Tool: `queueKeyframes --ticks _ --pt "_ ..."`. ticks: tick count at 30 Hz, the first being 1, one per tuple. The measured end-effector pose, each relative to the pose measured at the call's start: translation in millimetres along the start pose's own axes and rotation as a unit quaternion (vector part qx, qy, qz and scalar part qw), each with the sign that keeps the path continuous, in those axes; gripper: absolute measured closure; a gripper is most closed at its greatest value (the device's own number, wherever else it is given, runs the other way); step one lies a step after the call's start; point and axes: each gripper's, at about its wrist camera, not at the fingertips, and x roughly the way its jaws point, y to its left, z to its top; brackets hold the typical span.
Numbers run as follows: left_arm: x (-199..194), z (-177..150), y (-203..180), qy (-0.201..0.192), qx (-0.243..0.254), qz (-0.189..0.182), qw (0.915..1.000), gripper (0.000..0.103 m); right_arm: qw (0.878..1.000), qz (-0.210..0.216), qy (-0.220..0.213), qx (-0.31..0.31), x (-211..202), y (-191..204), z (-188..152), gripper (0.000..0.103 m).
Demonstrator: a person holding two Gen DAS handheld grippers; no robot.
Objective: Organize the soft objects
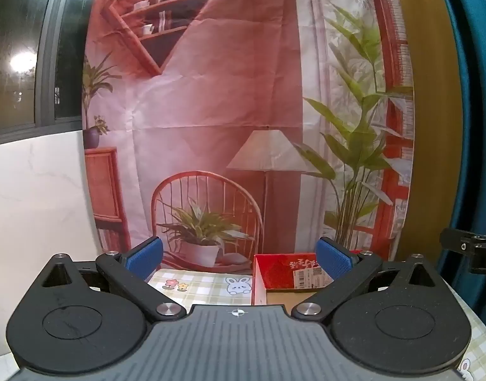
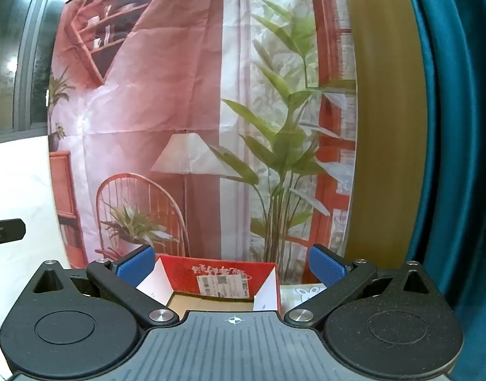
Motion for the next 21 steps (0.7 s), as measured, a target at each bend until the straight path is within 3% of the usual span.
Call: queueKeyframes --ticks 21 --pt "-2.7 -1.4 0.6 -0.004 -0.002 0.004 1.0 0.0 1.0 0.0 -0.002 -0.001 -1.9 4.8 -1.7 0.0"
